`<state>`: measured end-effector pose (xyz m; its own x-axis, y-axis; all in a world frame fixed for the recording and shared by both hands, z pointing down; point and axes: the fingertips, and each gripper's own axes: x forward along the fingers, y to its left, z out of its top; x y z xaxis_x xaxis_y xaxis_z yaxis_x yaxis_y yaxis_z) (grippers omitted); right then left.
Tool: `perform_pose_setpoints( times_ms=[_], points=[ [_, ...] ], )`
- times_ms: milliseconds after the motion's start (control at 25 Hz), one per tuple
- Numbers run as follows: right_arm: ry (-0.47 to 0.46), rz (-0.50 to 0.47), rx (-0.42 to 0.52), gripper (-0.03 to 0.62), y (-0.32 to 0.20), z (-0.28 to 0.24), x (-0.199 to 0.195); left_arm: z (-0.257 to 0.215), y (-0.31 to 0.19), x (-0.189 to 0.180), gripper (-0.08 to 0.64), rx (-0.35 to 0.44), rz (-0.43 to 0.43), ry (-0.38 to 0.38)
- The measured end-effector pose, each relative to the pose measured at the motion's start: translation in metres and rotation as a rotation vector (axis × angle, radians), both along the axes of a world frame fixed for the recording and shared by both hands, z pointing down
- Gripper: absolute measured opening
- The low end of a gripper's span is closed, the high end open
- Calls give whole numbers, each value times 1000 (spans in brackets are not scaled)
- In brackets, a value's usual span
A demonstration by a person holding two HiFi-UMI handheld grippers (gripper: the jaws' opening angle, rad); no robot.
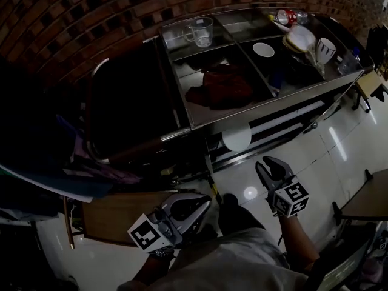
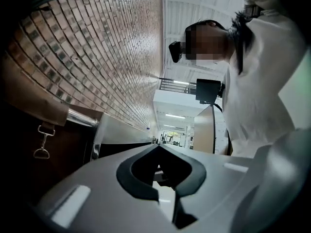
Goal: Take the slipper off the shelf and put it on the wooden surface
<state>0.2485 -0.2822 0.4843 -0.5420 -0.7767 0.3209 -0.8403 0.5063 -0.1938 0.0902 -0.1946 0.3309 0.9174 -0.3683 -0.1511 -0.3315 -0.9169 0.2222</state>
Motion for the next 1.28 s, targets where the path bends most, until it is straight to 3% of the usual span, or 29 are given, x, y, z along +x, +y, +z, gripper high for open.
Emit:
perform_pose_setpoints(
  times_ms=[280, 680, 800, 960, 1120, 1280],
  points=[
    [-48, -24, -104, 121, -64, 55, 2, 13, -39, 25, 0, 6, -25, -23],
    [-191, 21, -263, 158, -98, 108, 4, 35, -71, 33, 0, -65, -73, -31],
    [-244, 27, -301, 149, -101, 114, 3, 39, -73, 33, 0, -79, -88, -33],
    [-298, 41, -347, 85, -98, 112, 2, 42, -71, 28, 0, -92, -95, -39],
    [-310, 69, -323, 34, -95, 97, 3, 43, -66, 20, 0, -102, -106, -42],
    [-273, 79, -267, 26, -87, 78, 1, 40, -60, 14, 0, -97, -104, -46]
  ],
)
